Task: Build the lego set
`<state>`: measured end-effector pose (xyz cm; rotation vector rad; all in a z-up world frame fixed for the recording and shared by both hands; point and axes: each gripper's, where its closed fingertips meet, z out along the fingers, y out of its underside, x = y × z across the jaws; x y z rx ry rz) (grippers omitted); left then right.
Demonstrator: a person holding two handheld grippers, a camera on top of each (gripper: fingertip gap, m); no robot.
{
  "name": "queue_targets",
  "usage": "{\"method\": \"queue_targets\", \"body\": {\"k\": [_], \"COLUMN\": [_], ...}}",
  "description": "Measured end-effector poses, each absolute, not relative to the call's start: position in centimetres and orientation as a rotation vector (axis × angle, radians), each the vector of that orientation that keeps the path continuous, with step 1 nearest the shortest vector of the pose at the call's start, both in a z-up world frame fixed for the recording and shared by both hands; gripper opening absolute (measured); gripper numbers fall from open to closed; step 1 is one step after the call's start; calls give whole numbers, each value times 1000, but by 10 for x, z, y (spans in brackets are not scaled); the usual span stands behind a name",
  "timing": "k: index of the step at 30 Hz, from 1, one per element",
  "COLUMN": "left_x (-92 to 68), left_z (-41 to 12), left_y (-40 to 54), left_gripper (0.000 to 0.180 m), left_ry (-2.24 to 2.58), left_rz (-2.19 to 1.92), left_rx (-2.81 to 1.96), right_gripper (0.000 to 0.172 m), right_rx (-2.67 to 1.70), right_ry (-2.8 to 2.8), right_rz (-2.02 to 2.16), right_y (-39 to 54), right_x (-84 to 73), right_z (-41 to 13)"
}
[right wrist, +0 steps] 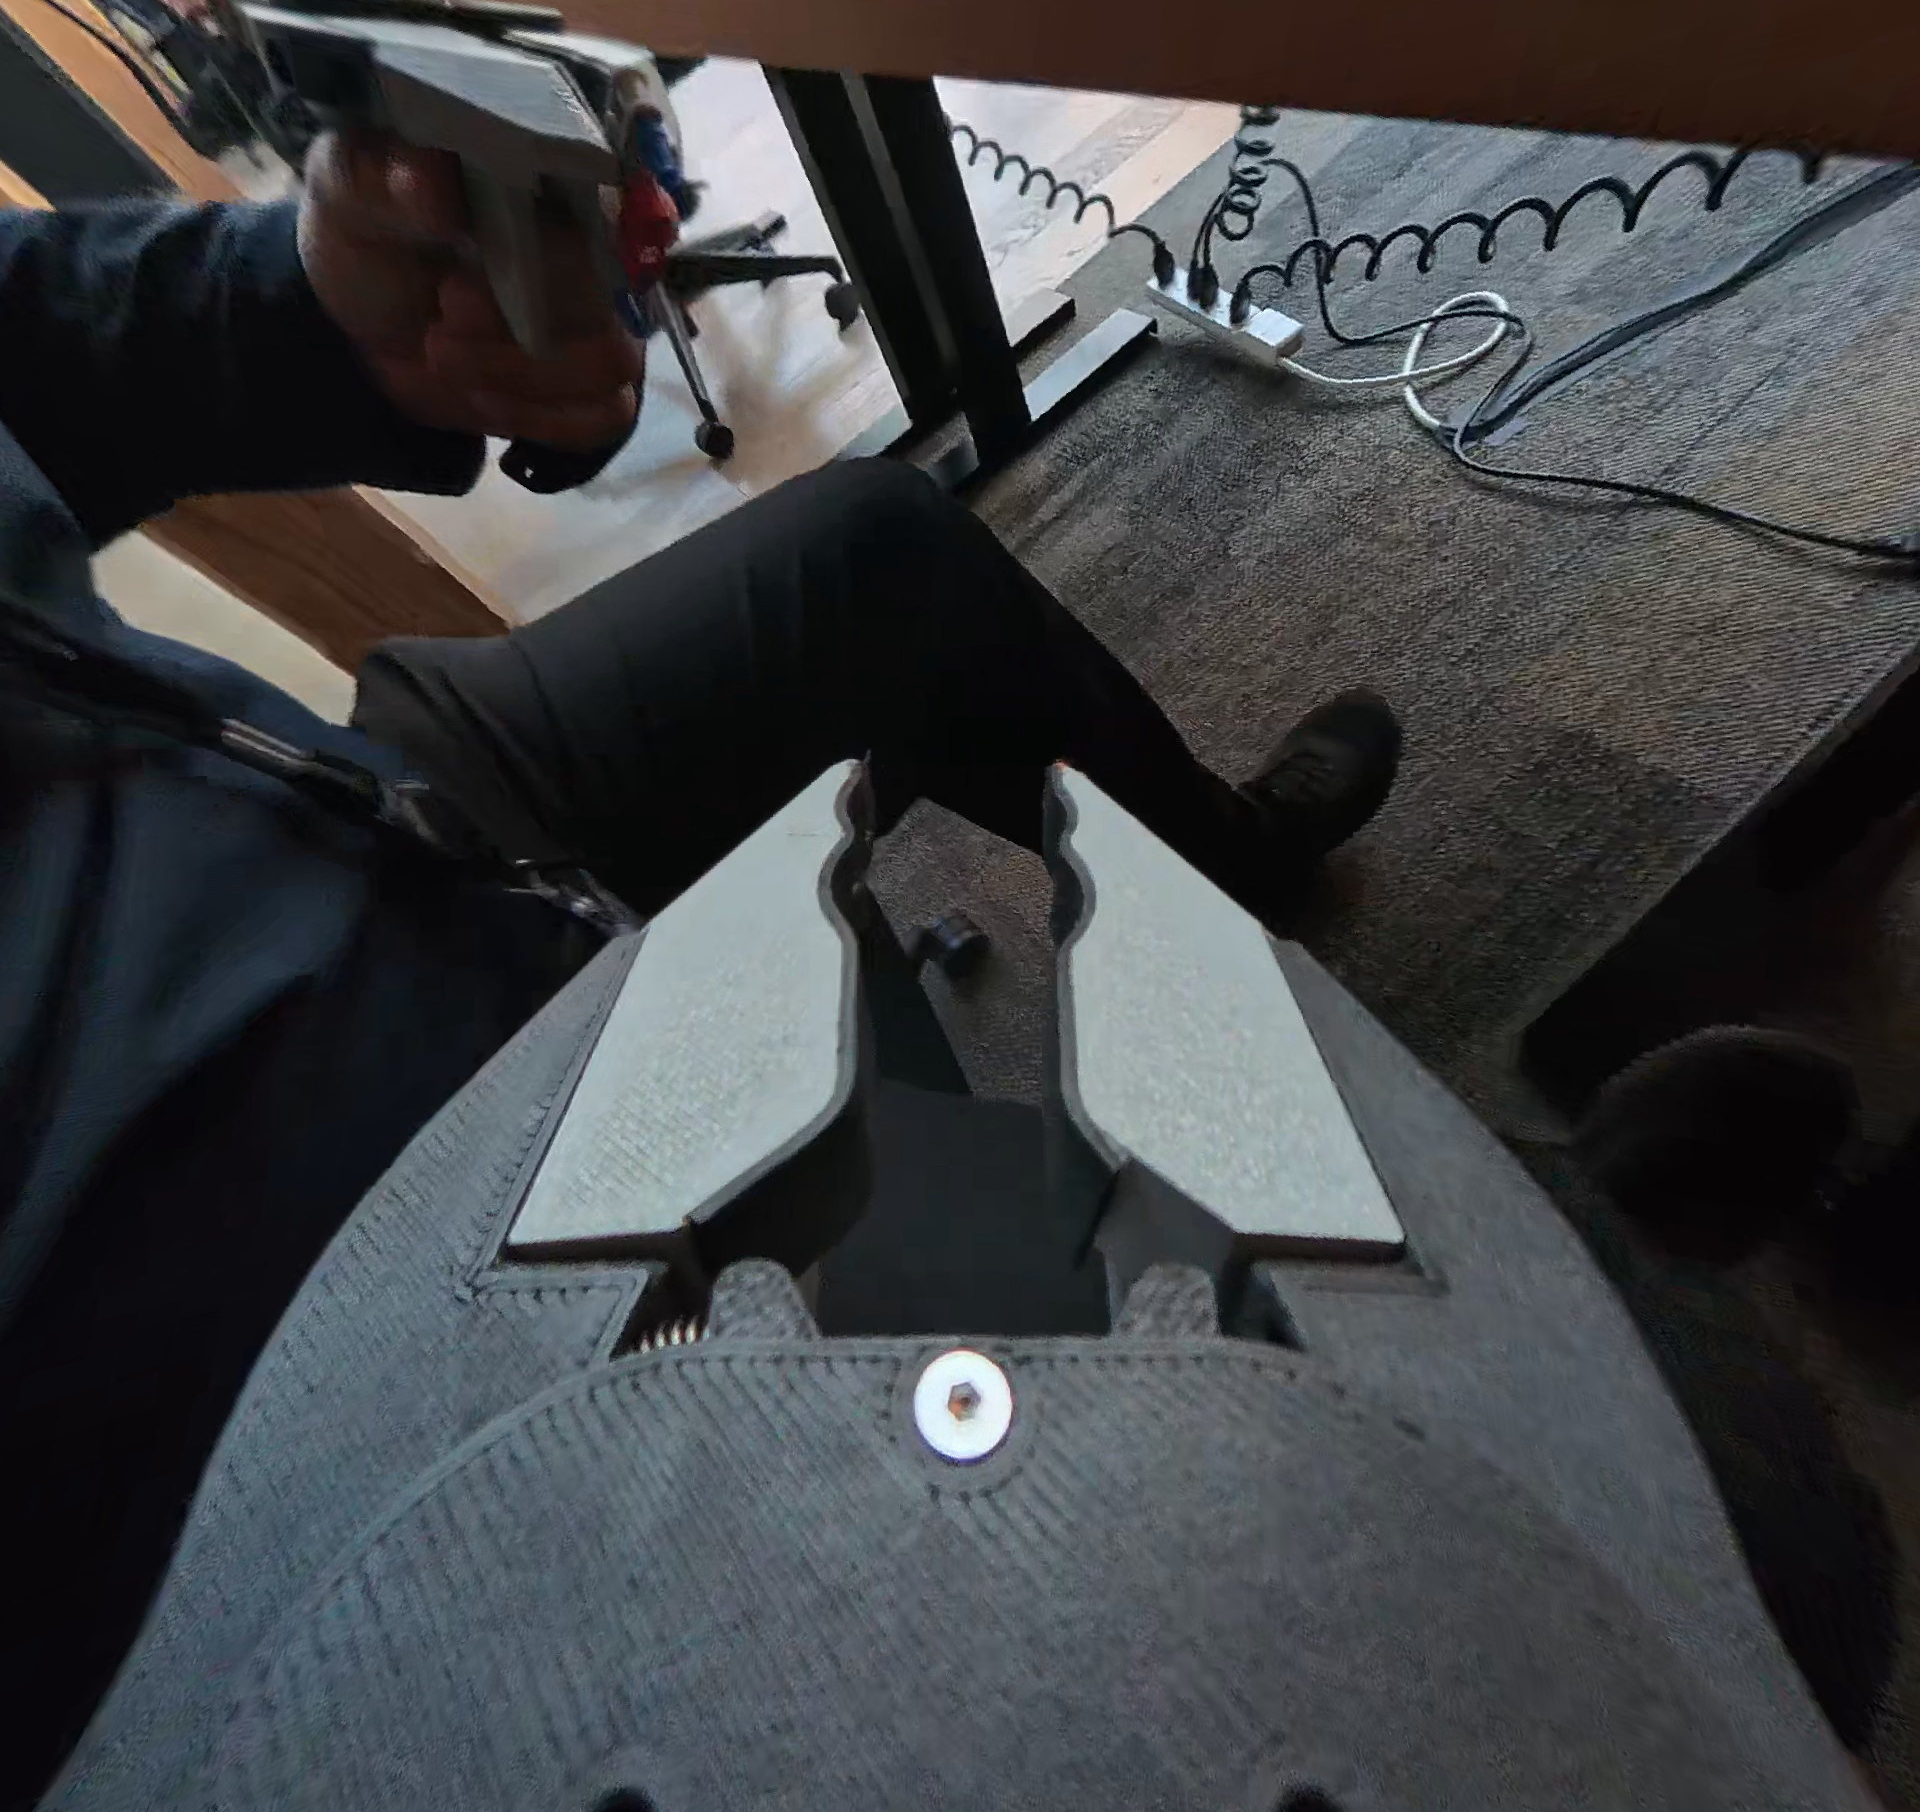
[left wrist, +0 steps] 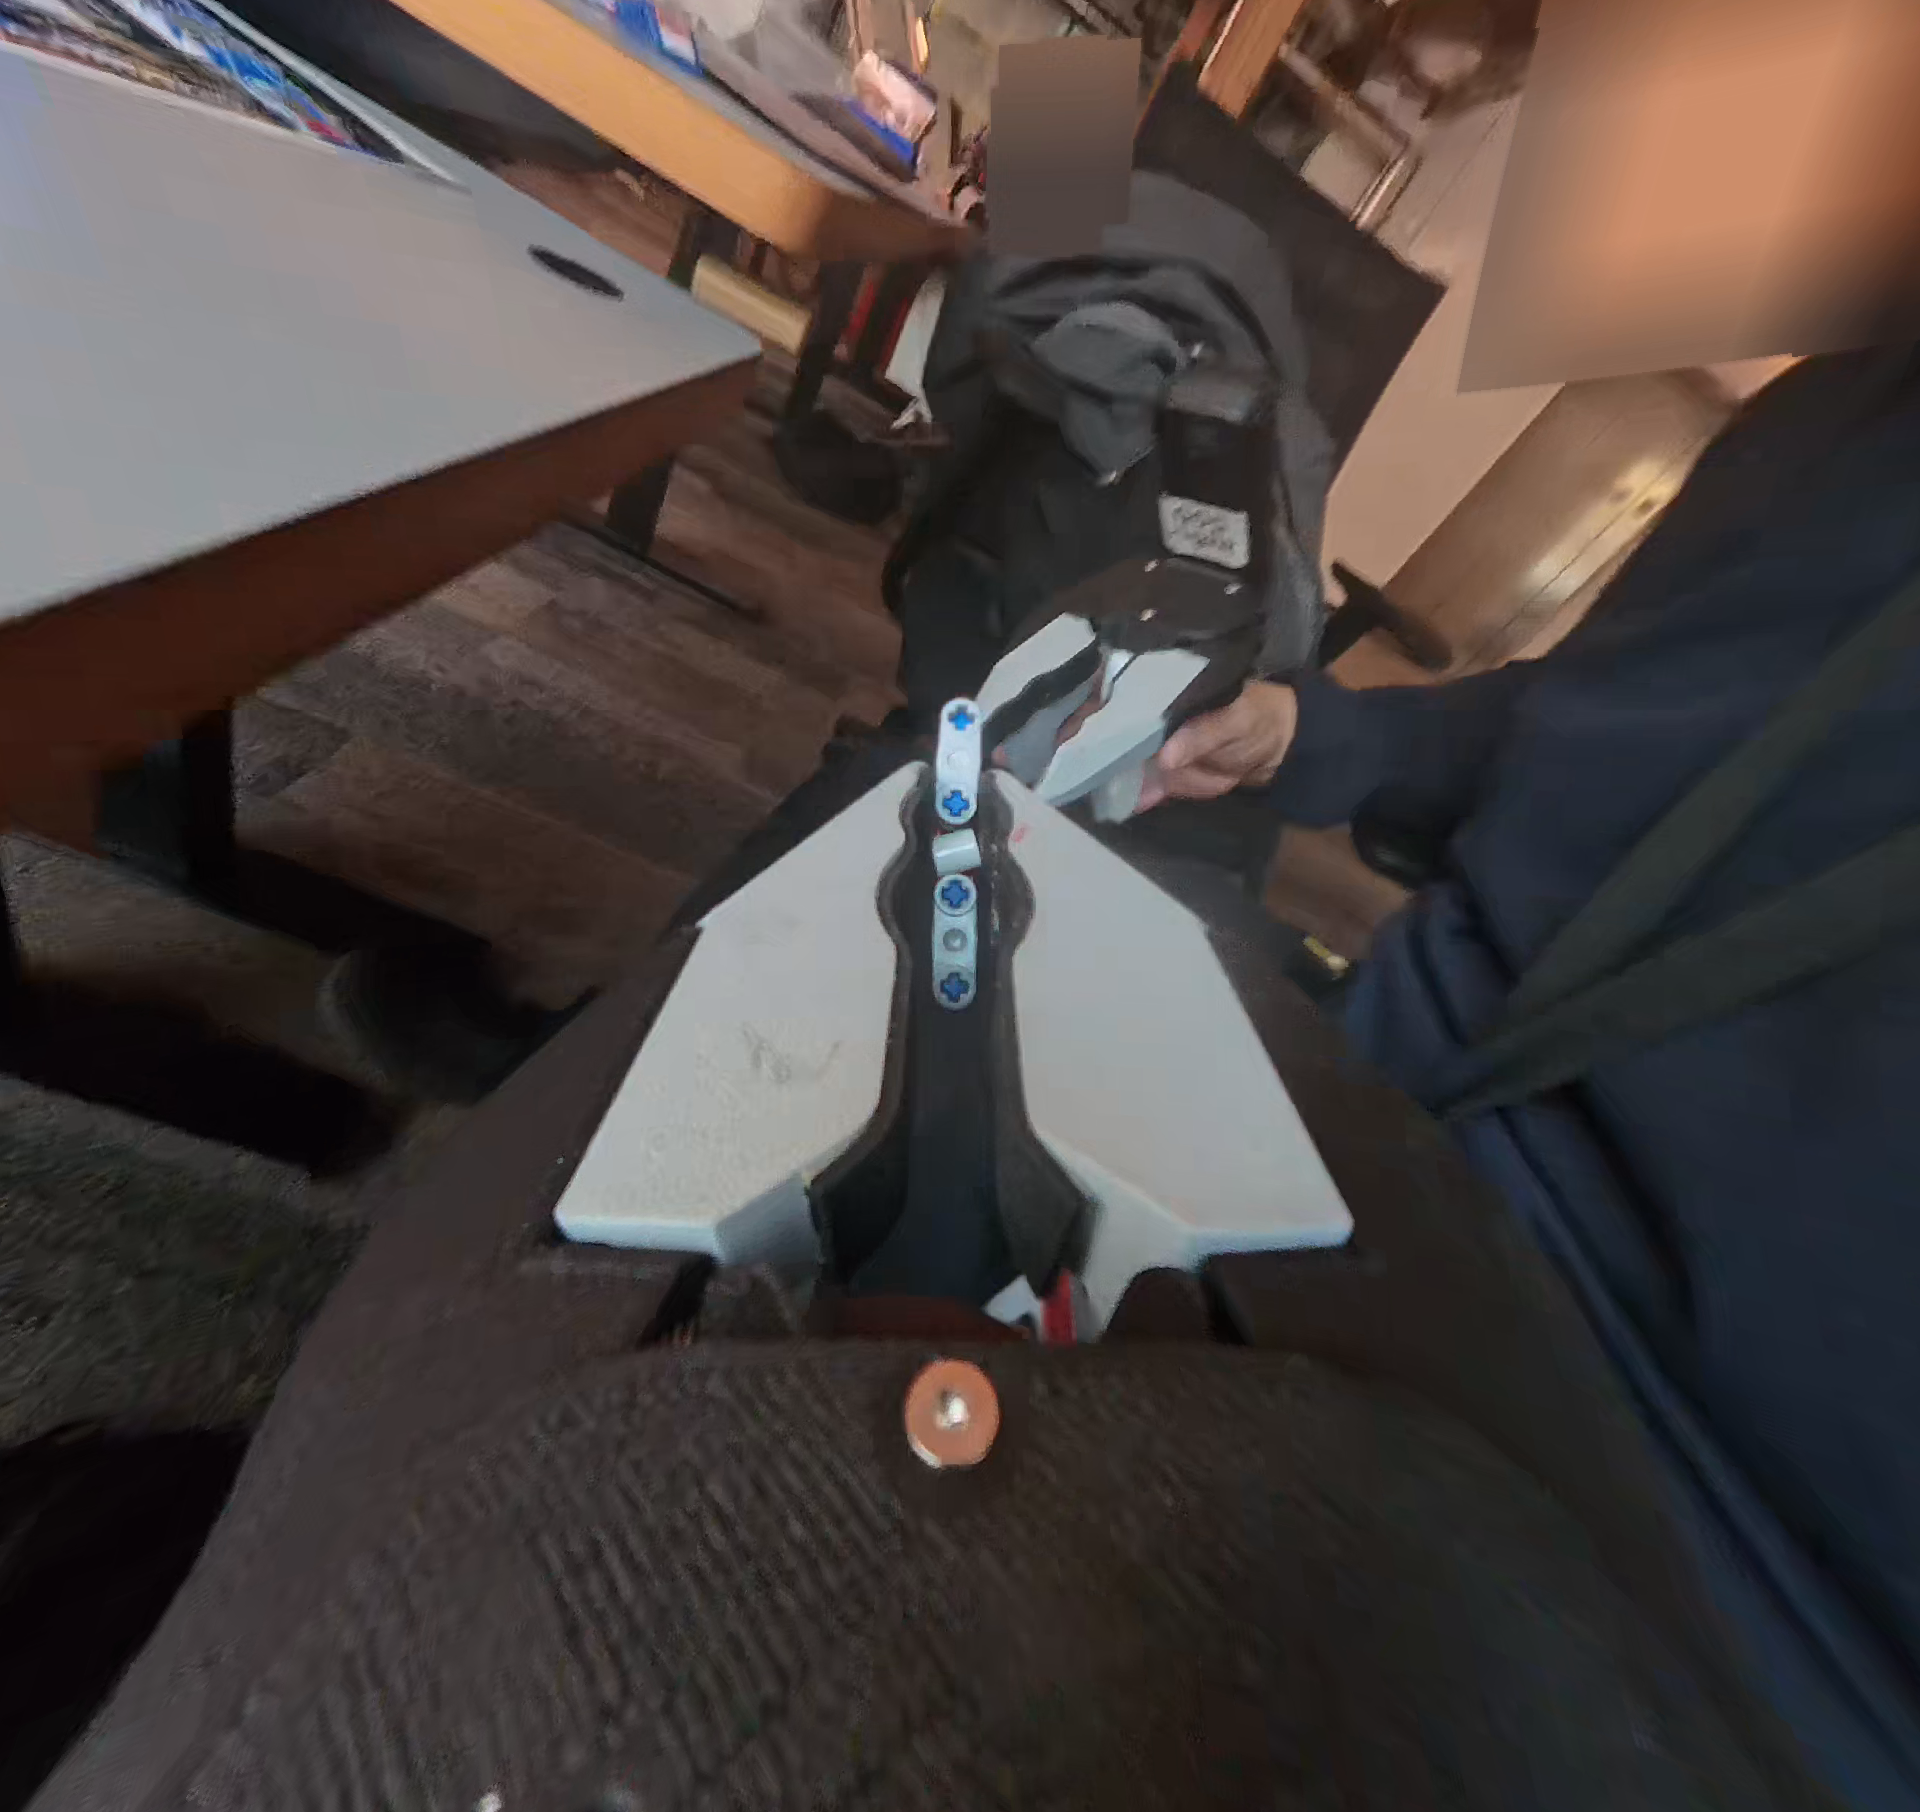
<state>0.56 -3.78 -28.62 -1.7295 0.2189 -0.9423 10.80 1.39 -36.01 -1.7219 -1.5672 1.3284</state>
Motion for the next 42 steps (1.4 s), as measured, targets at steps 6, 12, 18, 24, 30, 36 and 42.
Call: {"method": "queue_targets", "body": {"k": [6,12,18,24,30,36,42], "left_x": [-40,-66,-70,-67,-47,-43,-42], "left_z": [-236,-229,-234,-226,-229,-230,-244], "left_y": [21,76,86,75,73,77,84], "left_gripper": [5,5,5,5,5,5,5], "left_ry": [131,-197,-288,-290,-244,-228,-91], "left_rz": [-757,-1005,-1175,-1198,-1201,-1187,-983], "left_rx": [-1668,-1793,-1776,-1722,-1741,-1751,-1853], "right_gripper": [11,6,6,10,8,2,1], "right_rx": [-1484,-1377,-1185,-1123,-1120,-1089,-1028], "right_ry": [-1643,-1579,-1756,-1797,-1785,-1773,-1833], "right_rz": [1360,1351,1184,1108,1087,994,824], "right_y": [55,102,101,86,73,79,87], "right_x": [52,-15,-59,-59,-55,-56,-59], "right_z": [-307,-252,-230,-227,-231,-236,-244]}}
